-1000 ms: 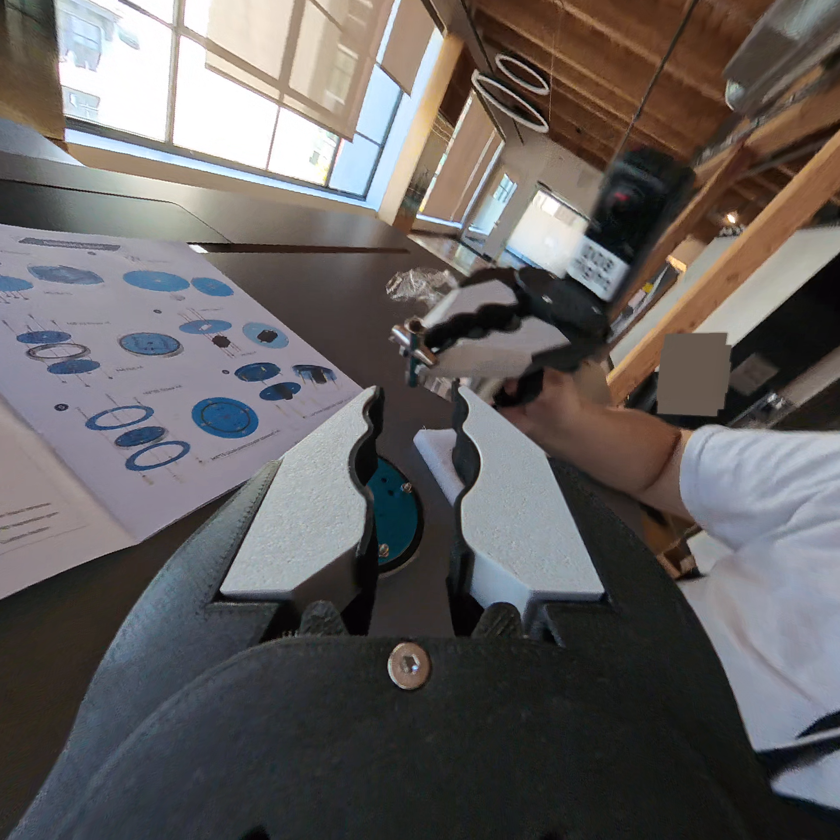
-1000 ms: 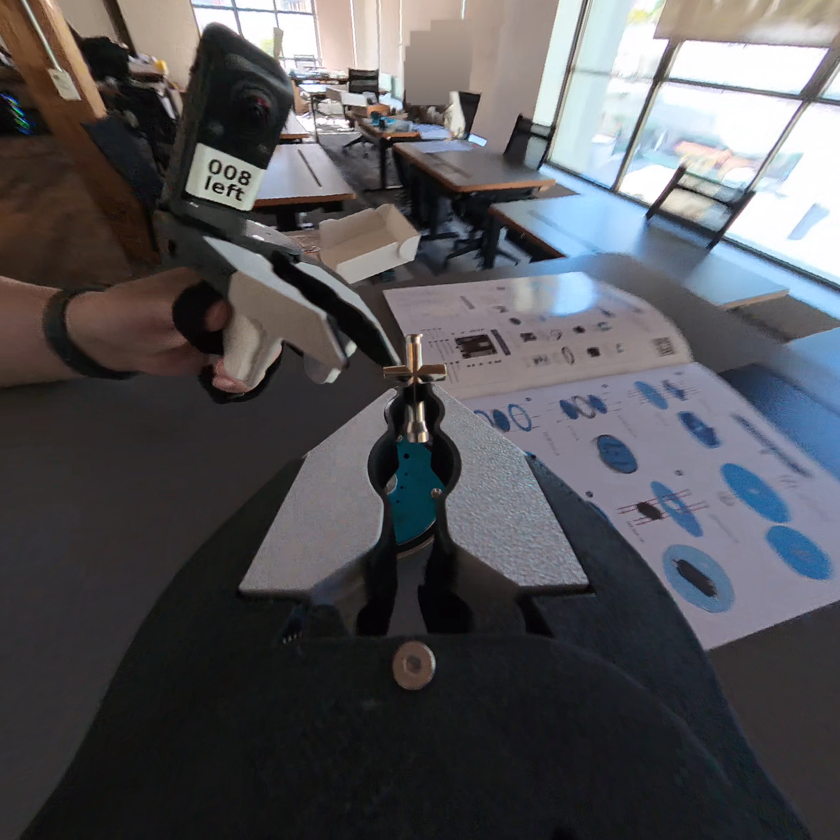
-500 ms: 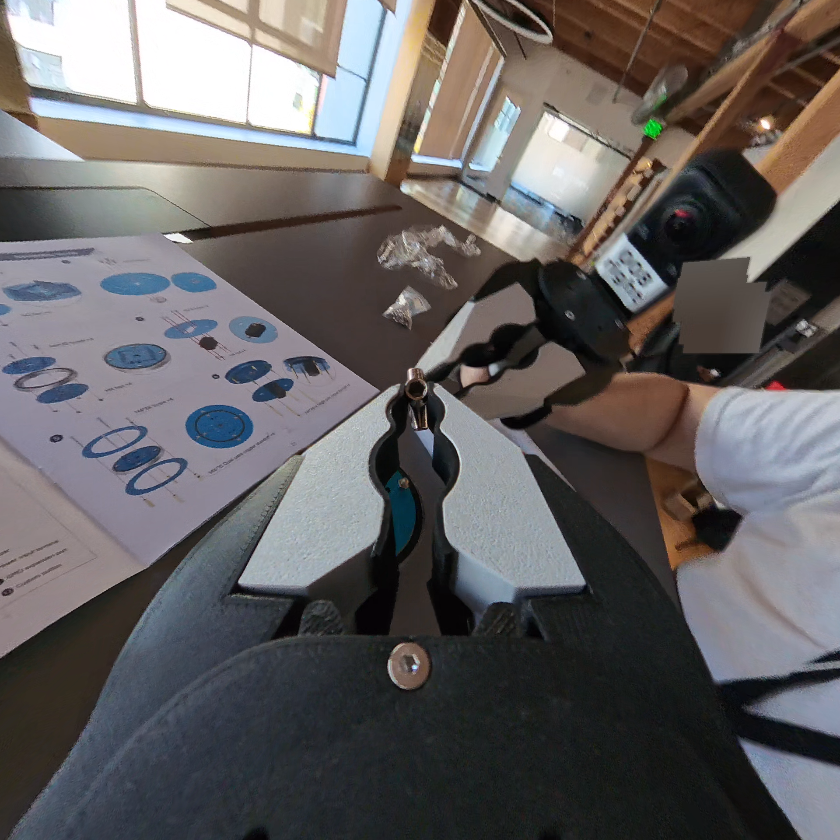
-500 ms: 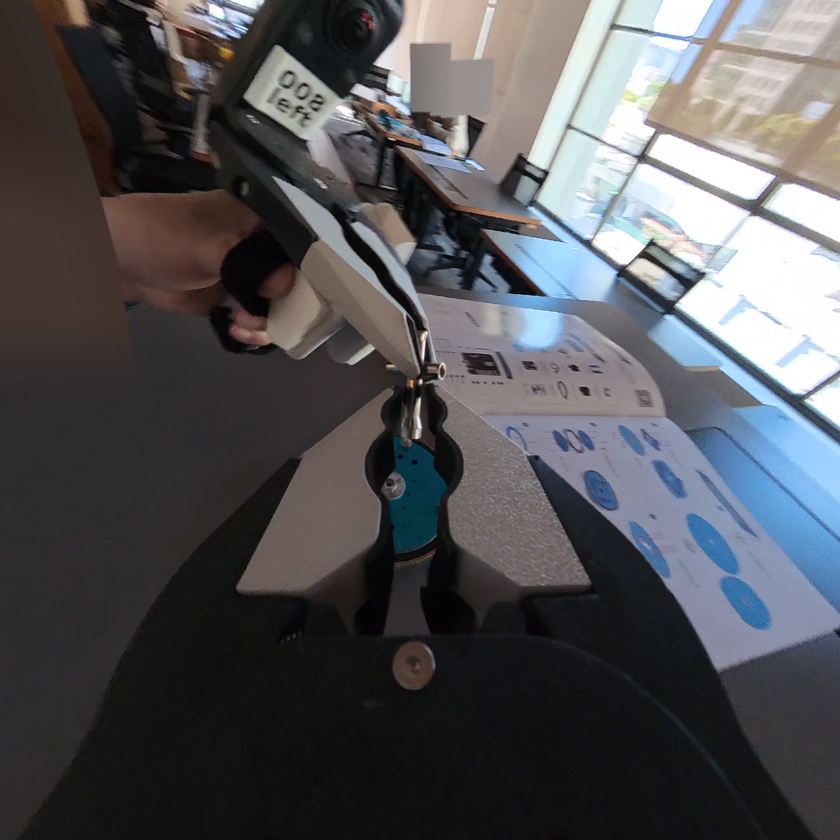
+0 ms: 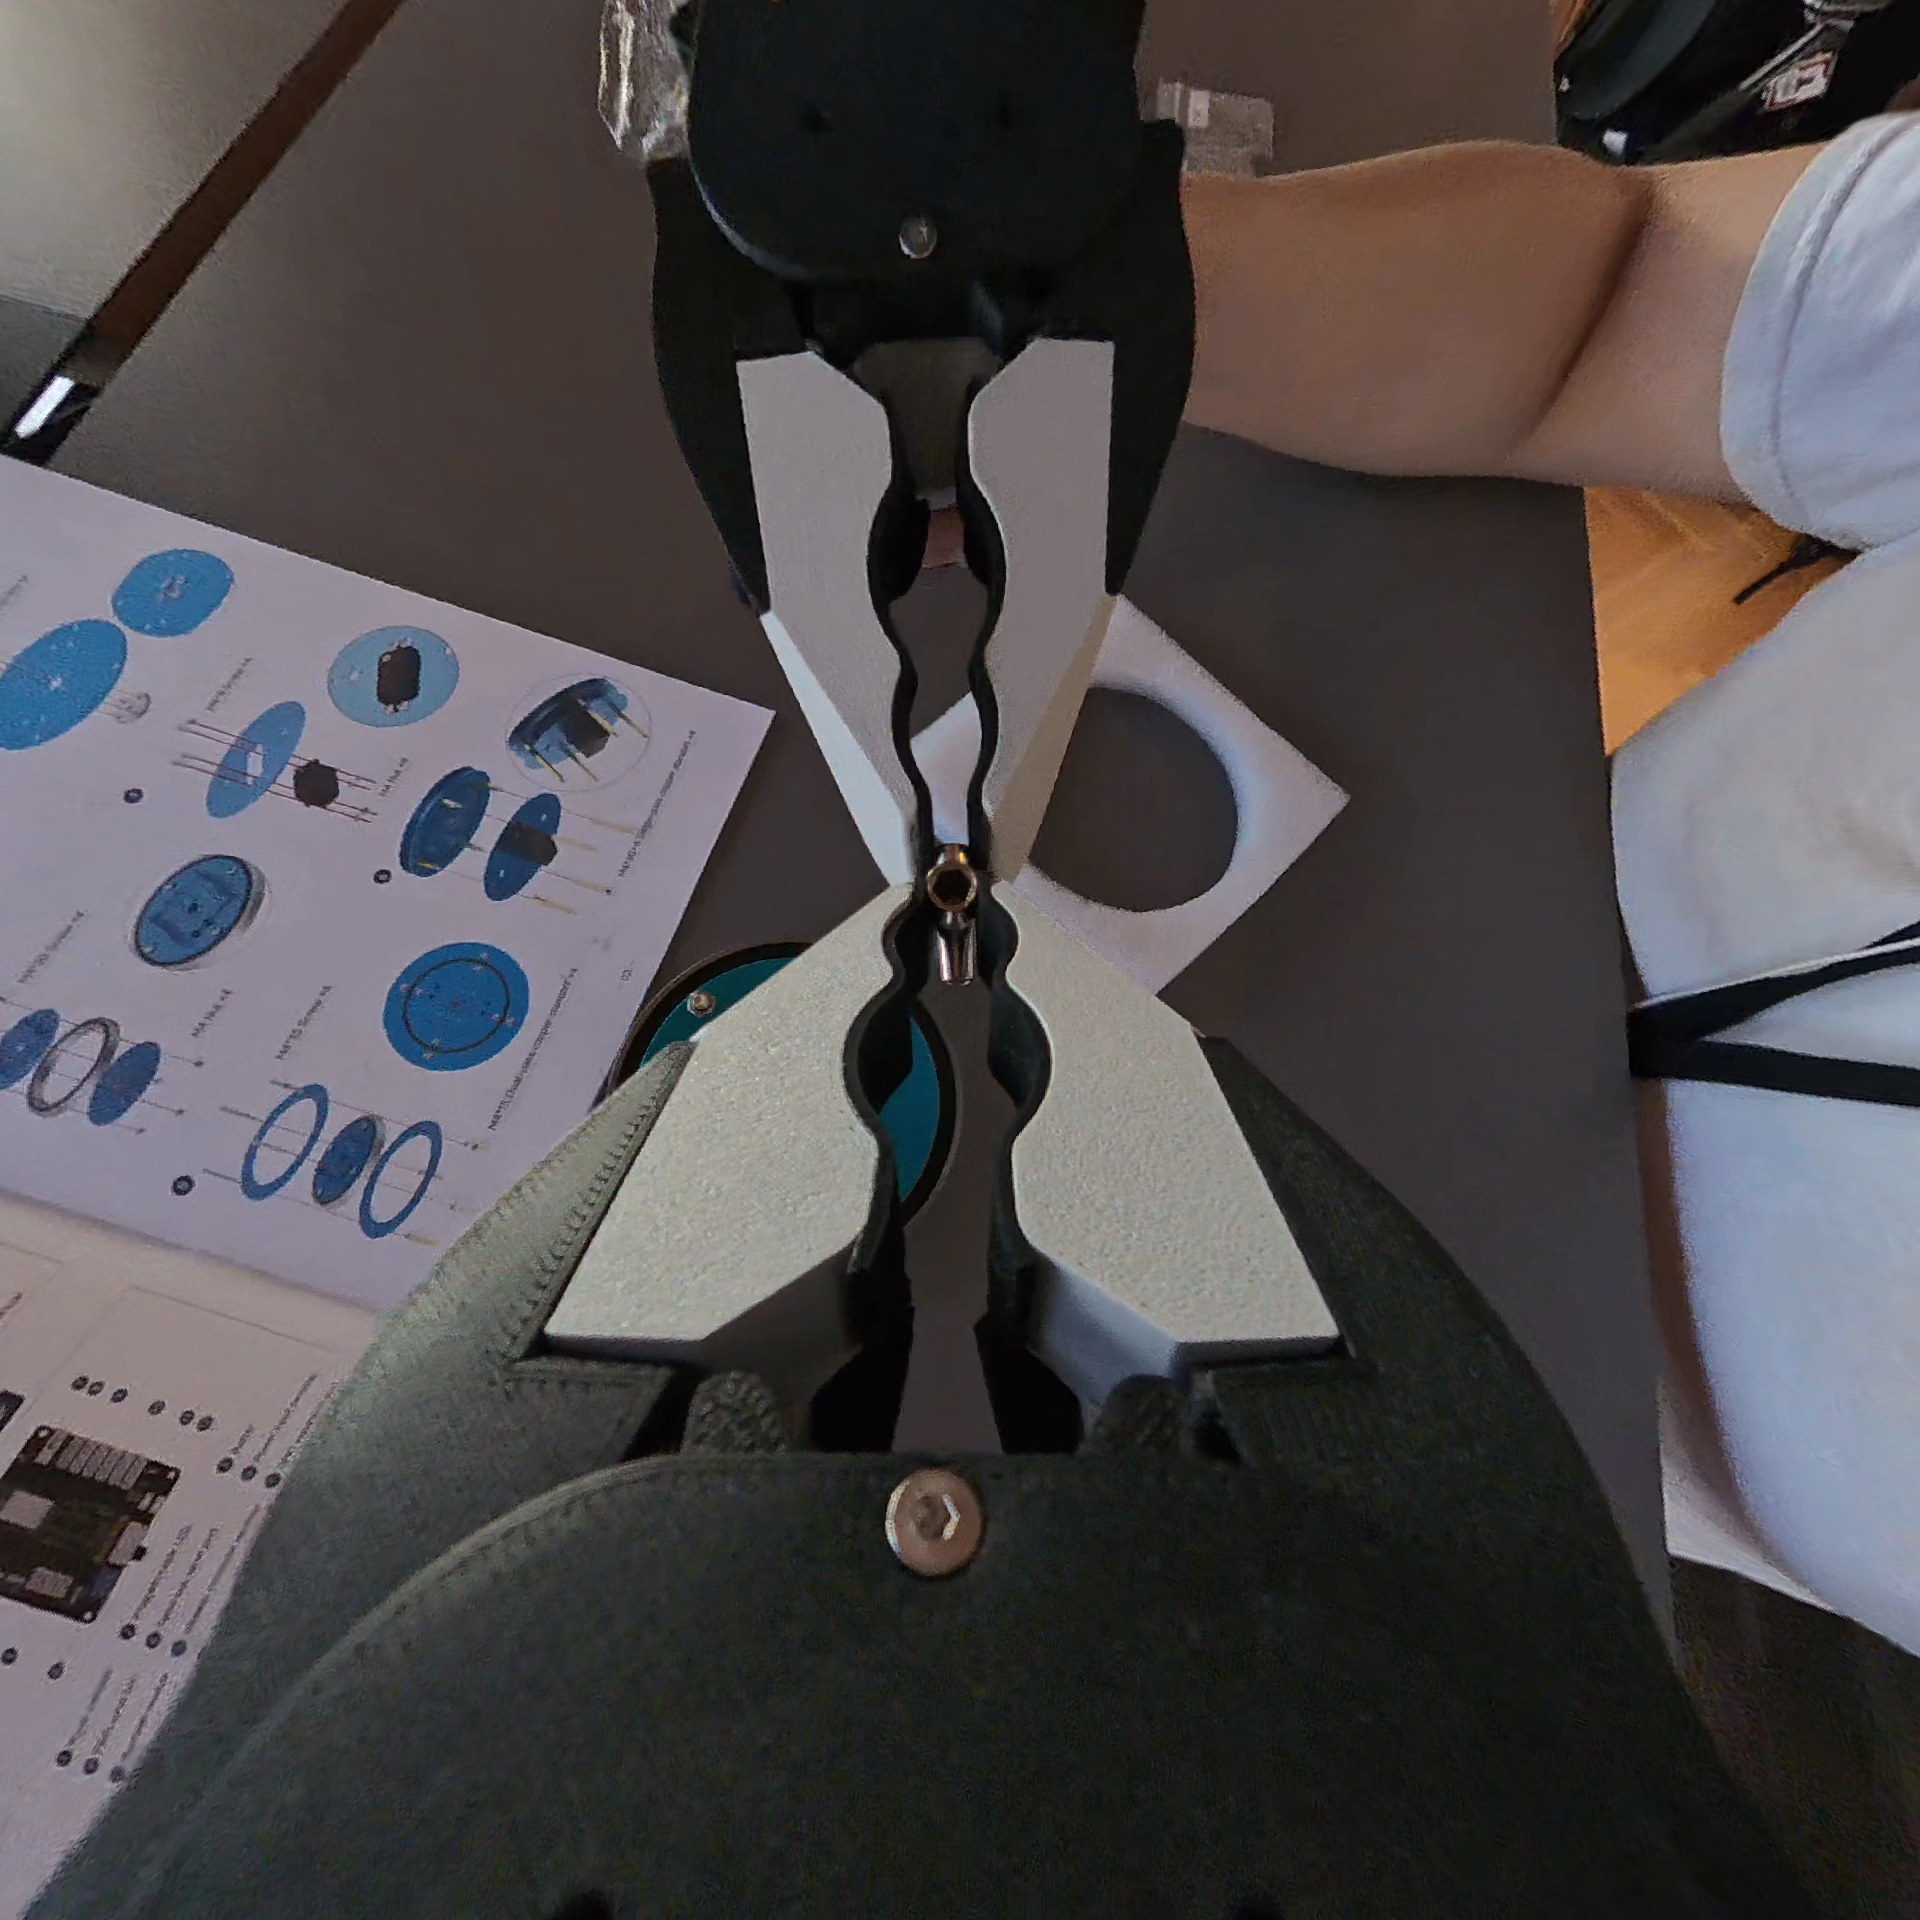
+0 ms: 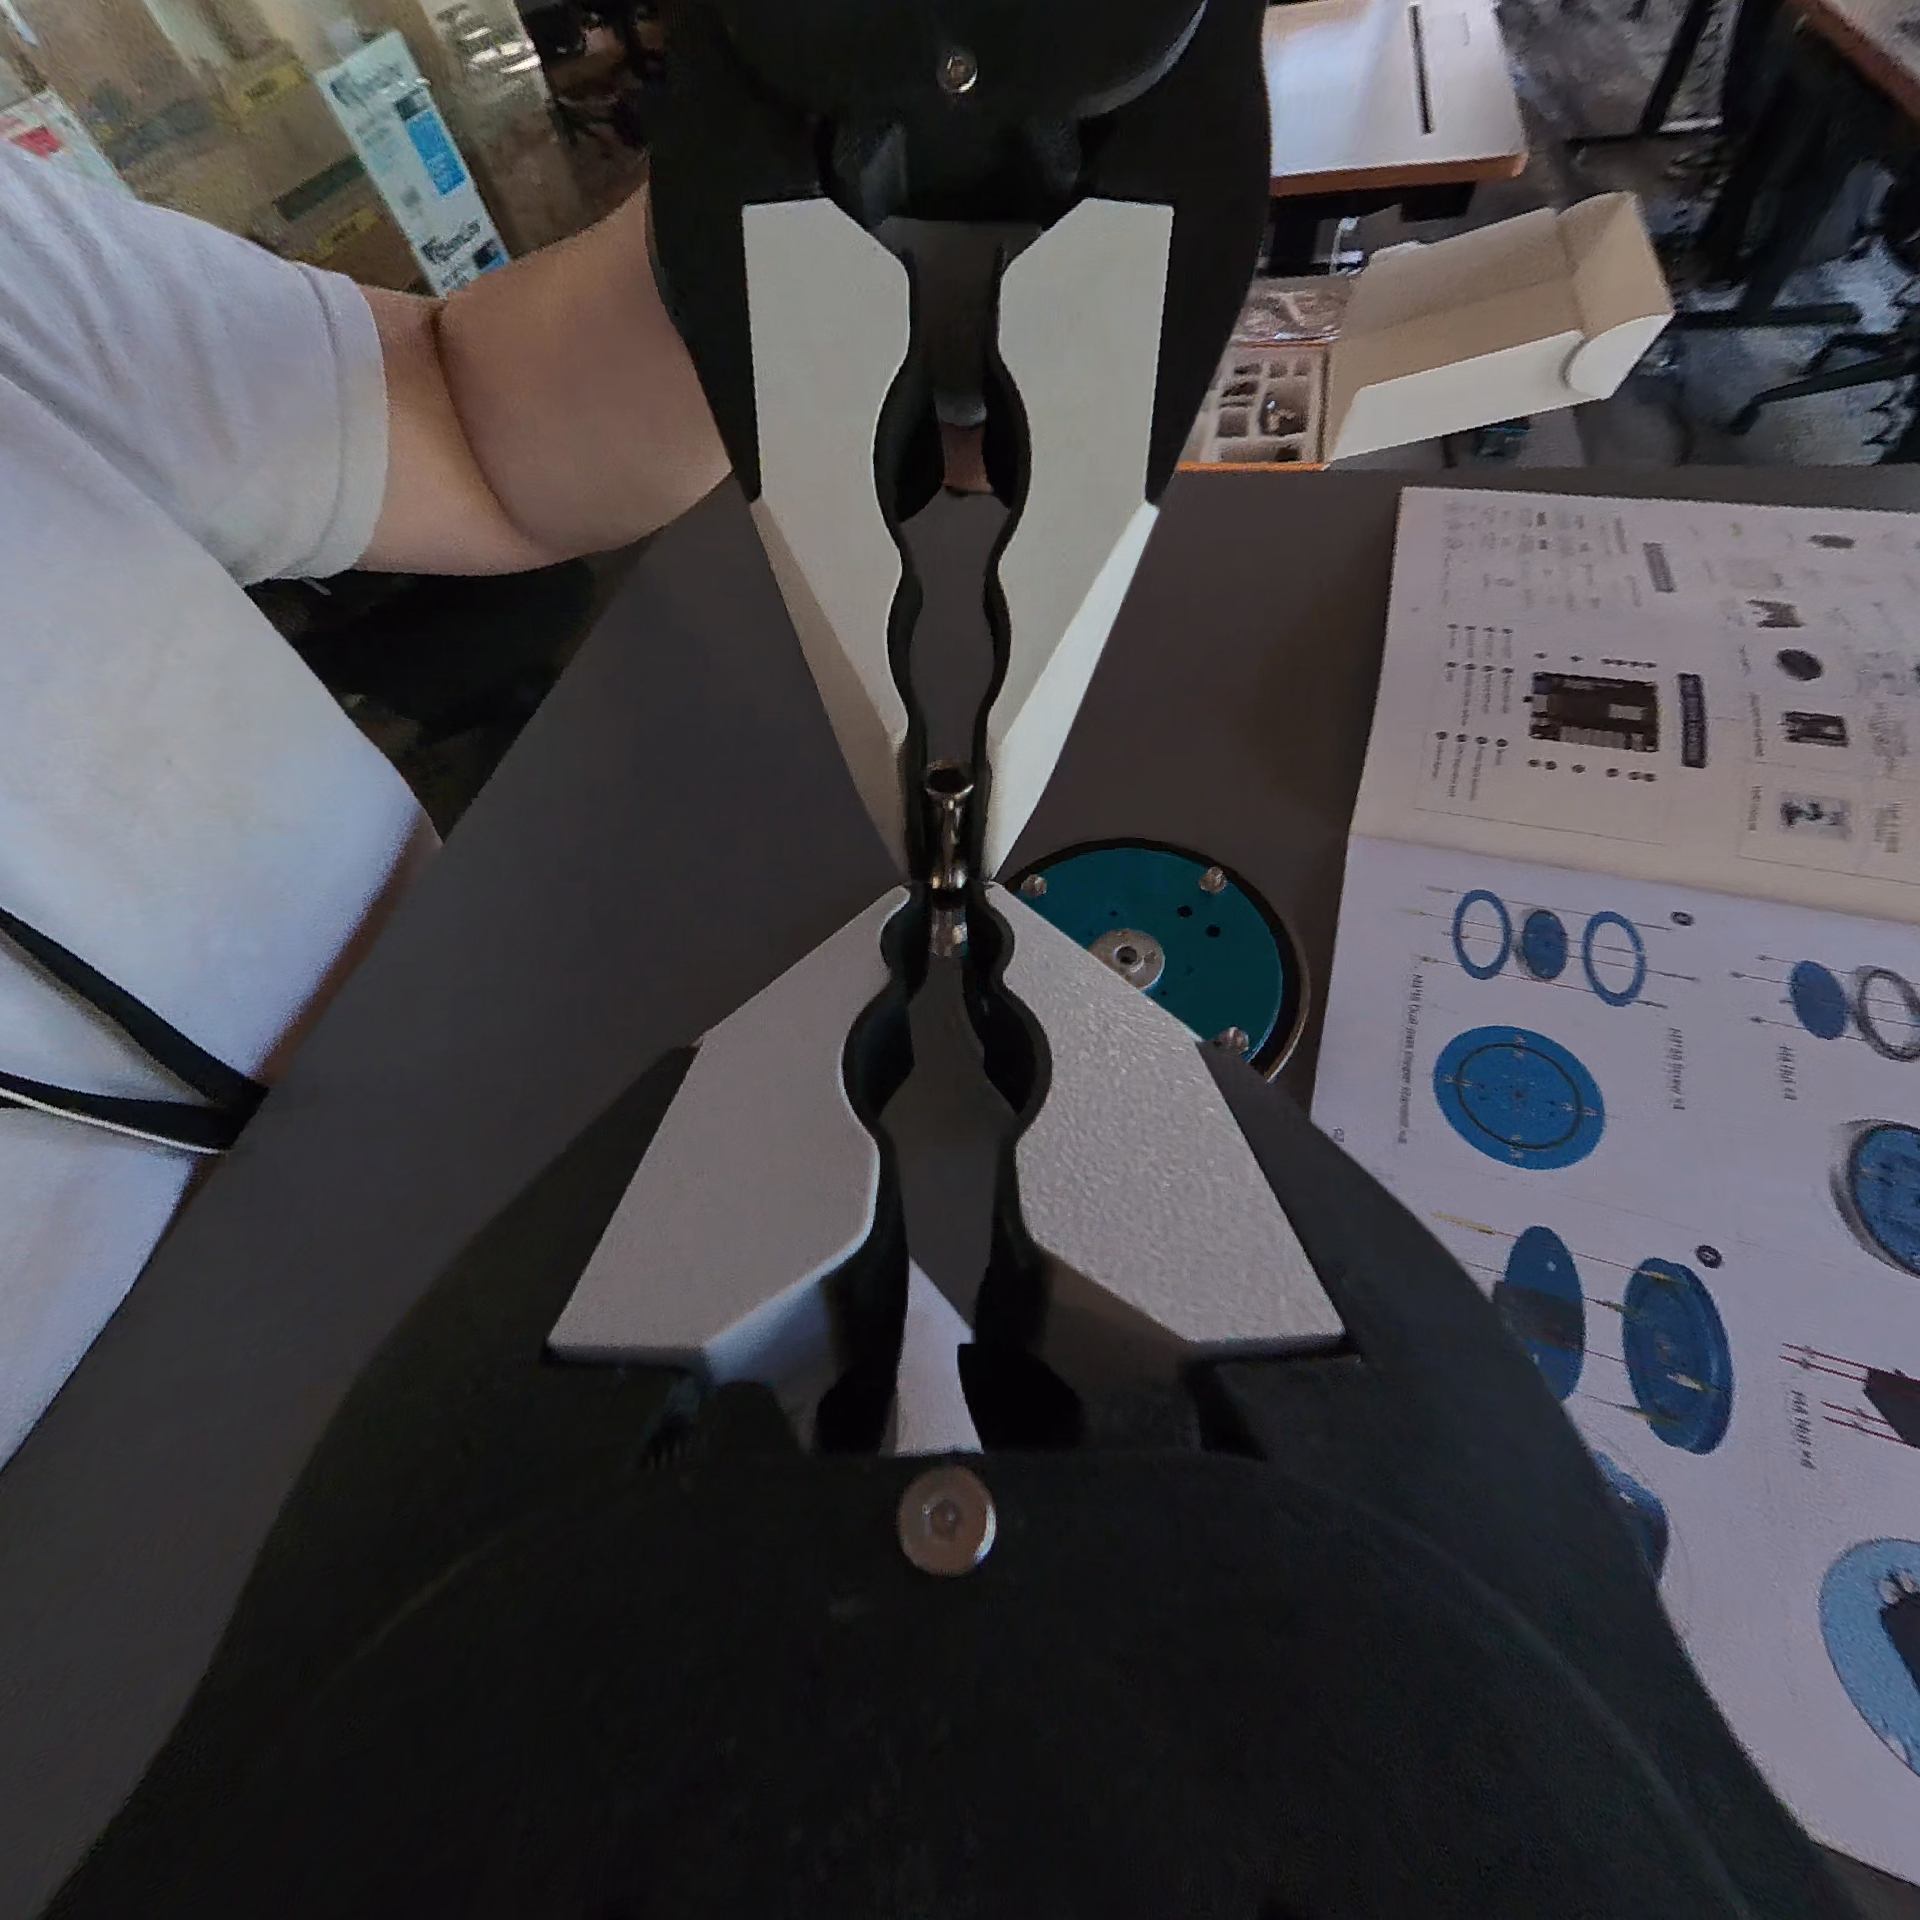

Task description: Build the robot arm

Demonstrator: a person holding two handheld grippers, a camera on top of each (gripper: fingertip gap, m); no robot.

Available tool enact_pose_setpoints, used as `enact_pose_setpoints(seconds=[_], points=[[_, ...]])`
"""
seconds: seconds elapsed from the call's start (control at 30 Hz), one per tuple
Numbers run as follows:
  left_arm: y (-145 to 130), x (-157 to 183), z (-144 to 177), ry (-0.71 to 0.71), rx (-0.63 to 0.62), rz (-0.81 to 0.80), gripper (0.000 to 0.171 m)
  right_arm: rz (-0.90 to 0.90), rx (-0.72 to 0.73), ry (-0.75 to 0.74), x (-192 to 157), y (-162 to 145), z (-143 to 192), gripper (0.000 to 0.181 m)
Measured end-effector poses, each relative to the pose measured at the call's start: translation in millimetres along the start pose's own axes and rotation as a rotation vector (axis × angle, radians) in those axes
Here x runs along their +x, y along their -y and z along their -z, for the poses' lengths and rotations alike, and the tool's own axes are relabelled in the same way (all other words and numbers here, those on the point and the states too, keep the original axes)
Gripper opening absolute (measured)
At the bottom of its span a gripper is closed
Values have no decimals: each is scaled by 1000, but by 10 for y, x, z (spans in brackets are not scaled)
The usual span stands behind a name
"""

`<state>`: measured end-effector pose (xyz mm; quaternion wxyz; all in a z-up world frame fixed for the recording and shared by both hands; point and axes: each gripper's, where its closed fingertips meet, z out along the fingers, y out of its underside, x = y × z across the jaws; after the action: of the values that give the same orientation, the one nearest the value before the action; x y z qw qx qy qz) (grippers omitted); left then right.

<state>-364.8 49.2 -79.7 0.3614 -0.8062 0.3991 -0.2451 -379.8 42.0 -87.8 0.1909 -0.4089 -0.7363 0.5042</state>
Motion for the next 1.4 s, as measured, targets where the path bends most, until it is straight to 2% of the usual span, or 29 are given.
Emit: enact_pose_setpoints(seconds=[0.2,0.27,0.43,0.83,1.1,1.4], points=[[10,7,-52,47,-40,12,7,-24,27,63,-52,-16,69,12],[14,-13,-59,71,-38,13,7,-28,33,39,4,-15,74,5],[-63,-13,-101,54,-61,22,7,18,5,28,6,-96,24,5],[-249,-152,-131,64,35,35,7,2,18,0,156,-242,-83,5],[-355,-165,-209,96,-27,-9,7,30,-34,-8,174,-369,-140,5],[-397,-175,-261,90,-43,-2,7,40,-64,-18,190,-440,-152,5]])
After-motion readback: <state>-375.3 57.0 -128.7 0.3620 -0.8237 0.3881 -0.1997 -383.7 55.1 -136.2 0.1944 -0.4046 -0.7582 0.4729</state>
